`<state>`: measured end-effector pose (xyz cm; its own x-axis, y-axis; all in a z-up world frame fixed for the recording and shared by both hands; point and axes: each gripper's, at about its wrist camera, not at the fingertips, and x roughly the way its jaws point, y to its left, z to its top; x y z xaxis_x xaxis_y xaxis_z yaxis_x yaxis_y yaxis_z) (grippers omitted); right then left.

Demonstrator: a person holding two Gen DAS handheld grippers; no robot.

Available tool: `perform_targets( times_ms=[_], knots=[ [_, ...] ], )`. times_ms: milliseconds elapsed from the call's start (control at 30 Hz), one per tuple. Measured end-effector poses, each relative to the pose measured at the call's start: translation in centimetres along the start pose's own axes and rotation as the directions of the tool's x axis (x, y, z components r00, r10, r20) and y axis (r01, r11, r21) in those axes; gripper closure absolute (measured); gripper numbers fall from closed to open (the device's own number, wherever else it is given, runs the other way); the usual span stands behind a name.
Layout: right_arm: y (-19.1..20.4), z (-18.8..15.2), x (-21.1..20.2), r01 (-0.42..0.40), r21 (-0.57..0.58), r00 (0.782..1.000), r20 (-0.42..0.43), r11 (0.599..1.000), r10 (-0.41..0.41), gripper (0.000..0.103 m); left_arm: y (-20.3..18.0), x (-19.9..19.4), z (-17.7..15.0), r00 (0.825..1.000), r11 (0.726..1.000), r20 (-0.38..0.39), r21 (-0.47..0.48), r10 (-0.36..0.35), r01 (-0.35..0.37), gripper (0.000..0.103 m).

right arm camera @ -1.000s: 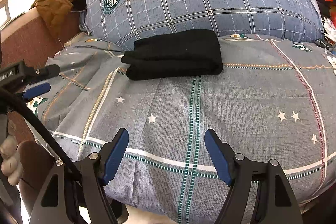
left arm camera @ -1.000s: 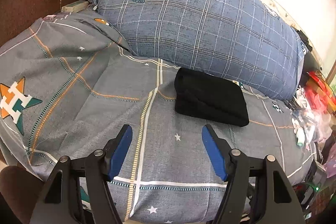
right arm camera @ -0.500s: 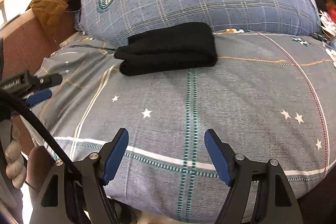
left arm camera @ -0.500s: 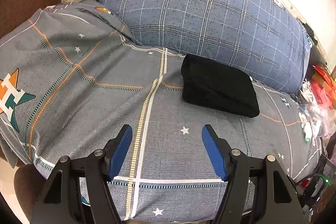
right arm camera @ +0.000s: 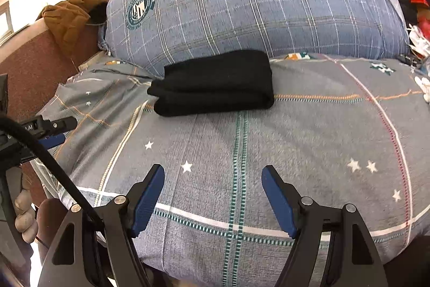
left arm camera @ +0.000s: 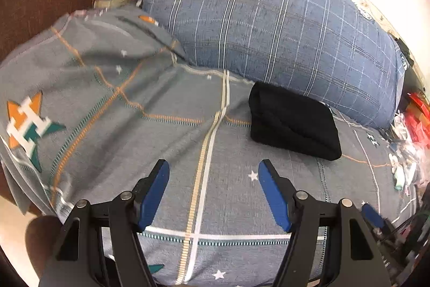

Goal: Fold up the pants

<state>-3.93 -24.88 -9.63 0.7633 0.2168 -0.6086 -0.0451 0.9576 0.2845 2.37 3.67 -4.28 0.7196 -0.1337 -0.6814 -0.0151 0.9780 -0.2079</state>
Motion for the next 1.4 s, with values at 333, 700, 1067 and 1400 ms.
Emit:
perform_targets(
  times_ms=[333, 700, 1067, 1400],
  knots=[
    [-0.9, 5.5, -1.4, 0.027, -0.010, 0.994, 0.106, 1.000, -0.025, 0.020, -5.9, -4.1, 2.0, 0.898, 0.959, 0.405, 0.141, 0.171, -0.247, 0.000],
    [1.5, 5.0, 3.0, 0.097, -0.062, 0.995, 0.001, 0.993, -0.097, 0.019, -8.1, 1.9, 1.9, 0.982, 0.970, 0.157, 0.200, 0.106, -0.137, 0.000],
    [1.4, 2.9, 3.7, 0.114, -0.082, 0.991, -0.066, 0.990, -0.120, 0.018, -6.4, 3.8, -0.4, 0.991, 0.975, 0.035, 0.179, 0.127, -0.131, 0.000],
    [3.2, 2.5, 3.6, 0.120, -0.141, 0.989, -0.069, 0.983, -0.131, 0.017, -5.7, 3.6, -1.0, 0.994, 0.981, 0.002, 0.164, 0.105, -0.104, 0.000]
  ],
)
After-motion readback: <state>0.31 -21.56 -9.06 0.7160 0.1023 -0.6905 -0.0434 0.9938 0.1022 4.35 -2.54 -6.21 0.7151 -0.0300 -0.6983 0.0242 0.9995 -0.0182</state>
